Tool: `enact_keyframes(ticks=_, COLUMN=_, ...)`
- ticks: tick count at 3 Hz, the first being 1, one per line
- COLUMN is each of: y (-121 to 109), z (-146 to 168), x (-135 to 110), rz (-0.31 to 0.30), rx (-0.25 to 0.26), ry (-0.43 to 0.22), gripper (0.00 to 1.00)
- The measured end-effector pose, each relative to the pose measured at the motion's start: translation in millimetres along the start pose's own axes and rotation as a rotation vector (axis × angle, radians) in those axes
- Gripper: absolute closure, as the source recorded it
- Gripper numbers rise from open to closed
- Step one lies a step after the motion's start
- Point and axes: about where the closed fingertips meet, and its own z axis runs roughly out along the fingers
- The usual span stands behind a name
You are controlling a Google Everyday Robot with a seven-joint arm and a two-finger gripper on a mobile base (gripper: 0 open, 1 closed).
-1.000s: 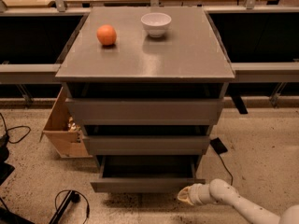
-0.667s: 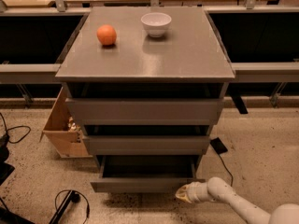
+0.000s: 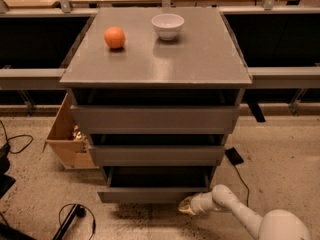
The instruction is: Close bottom drawer
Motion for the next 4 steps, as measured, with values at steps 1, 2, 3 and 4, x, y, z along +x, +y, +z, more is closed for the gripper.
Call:
enact_keyframes(ticks=1, y=-15.5, z=-2.0, x=-1.2, rz=-0.010, rx=0.016, ry=0.000, gripper=1.00)
enact_keyframes(ticks=2, y=-26.5, z=-4.4, x=-3.6, rz=-0.020, rx=0.031, ry=0.001, gripper=1.00)
enact_keyframes(ticks=3, y=-26.5, z=-4.4, x=-3.6, rz=-0.020, rx=0.031, ry=0.001, gripper=1.00)
enact_keyframes(ticks=4, y=-39.5, z=-8.7, x=-6.8, rz=-0.030, rx=0.056, ry=0.004, gripper=1.00)
